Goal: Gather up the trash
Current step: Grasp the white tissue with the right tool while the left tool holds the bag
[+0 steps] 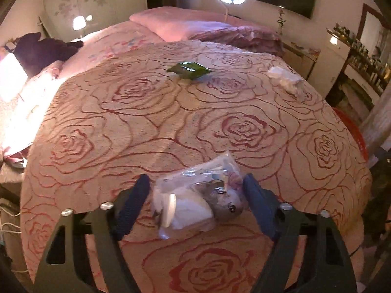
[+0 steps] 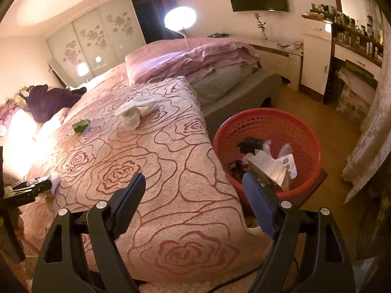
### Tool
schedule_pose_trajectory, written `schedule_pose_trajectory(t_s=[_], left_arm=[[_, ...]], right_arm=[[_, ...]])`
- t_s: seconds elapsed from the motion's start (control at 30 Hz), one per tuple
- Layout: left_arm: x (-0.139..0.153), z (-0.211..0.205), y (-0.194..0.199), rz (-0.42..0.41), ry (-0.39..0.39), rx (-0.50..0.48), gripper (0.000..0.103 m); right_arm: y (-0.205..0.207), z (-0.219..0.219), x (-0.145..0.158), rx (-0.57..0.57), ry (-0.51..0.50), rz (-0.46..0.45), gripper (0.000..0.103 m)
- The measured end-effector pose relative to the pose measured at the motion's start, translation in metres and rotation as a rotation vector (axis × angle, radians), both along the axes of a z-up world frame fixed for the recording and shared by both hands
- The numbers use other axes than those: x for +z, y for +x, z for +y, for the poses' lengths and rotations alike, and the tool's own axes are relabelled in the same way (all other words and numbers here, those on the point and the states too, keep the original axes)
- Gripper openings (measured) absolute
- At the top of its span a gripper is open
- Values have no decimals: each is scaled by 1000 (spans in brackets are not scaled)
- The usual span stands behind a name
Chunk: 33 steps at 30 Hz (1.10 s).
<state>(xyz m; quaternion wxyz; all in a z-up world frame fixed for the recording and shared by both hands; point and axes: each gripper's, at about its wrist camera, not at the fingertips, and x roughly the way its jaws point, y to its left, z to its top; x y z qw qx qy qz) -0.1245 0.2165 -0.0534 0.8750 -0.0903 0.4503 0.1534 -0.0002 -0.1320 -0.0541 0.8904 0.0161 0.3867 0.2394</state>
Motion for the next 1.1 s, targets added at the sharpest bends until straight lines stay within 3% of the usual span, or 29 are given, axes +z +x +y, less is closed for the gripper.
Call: schedule_pose_trajectory(t_s=[0.1, 0.37, 0.8, 1.1], left_arm=[[0, -3, 1, -16, 25, 0, 66], [0, 3, 4, -45, -7, 3, 60], [4, 24, 12, -68, -67, 30, 60], [5, 38, 19, -70, -105, 47, 60]], right_arm=[[2, 9, -1, 16, -12, 4, 79], [18, 50, 8, 100, -57, -32, 79], [87, 157, 17, 248, -120, -67, 79], [129, 201, 9, 306, -184, -57, 79]])
